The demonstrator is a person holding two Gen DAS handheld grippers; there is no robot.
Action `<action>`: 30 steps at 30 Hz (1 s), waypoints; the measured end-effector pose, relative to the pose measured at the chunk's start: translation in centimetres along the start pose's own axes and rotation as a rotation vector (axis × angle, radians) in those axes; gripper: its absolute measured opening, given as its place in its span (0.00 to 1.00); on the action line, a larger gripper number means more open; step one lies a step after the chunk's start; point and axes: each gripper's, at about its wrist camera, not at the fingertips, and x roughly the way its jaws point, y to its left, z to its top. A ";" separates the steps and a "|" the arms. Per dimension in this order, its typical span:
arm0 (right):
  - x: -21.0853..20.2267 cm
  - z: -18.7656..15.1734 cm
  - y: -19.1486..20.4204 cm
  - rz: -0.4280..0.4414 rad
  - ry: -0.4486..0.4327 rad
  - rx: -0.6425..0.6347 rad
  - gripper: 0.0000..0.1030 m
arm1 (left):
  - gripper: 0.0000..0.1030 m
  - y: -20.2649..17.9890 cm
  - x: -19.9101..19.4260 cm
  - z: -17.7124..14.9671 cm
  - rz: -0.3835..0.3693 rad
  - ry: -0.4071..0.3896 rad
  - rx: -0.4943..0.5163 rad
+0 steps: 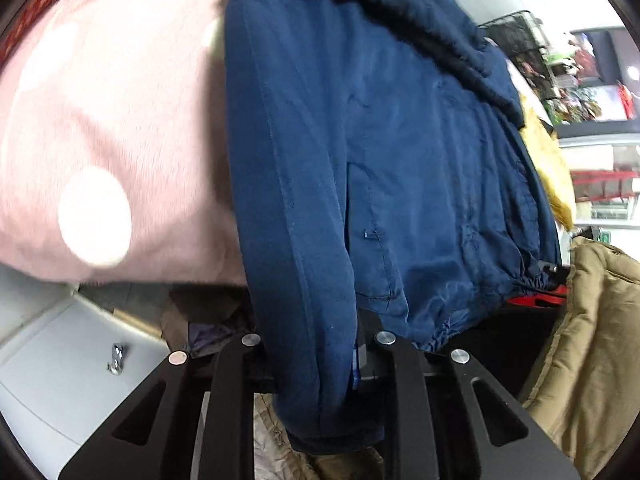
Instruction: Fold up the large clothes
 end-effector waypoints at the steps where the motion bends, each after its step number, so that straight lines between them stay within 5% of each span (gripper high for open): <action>1: 0.3 0.0 -0.6 0.002 -0.002 0.020 0.13 | 0.20 0.1 0.4 0.4 -0.002 0.002 -0.020; 5: 1.2 1.7 0.4 0.001 -0.021 0.023 0.13 | 0.19 -0.7 0.6 2.9 0.015 -0.005 -0.020; 11: -1.0 6.4 4.5 0.053 -0.104 -0.050 0.13 | 0.19 -3.5 -3.3 8.6 -0.014 -0.178 0.023; 22: -8.7 22.6 9.7 0.176 -0.348 -0.054 0.13 | 0.19 -4.4 -8.0 23.4 0.080 -0.384 0.033; 30: -10.5 32.3 10.8 0.274 -0.384 0.088 0.13 | 0.19 -6.1 -9.7 32.6 0.126 -0.431 0.005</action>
